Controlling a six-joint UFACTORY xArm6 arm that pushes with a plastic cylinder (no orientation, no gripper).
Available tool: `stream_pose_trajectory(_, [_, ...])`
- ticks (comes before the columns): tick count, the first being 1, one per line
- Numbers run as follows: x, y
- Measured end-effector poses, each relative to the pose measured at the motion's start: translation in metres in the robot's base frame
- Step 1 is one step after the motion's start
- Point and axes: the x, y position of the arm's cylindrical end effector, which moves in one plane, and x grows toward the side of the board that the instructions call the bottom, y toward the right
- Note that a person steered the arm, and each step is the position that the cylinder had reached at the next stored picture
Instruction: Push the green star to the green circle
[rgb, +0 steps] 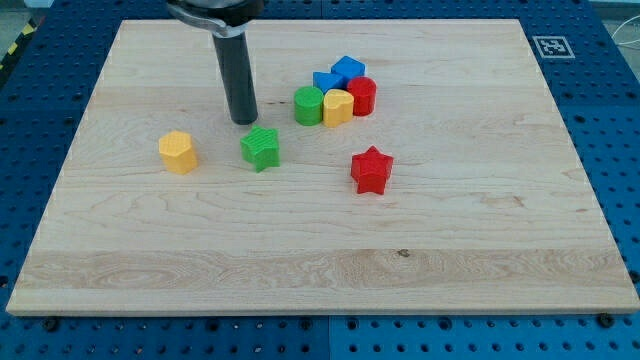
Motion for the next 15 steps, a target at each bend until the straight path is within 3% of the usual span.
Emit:
stream_pose_trajectory(2, [0.015, -0.037])
stream_pose_trajectory(6, [0.061, -0.017])
stream_pose_trajectory(11, [0.036, 0.02])
stream_pose_trajectory(15, [0.054, -0.01])
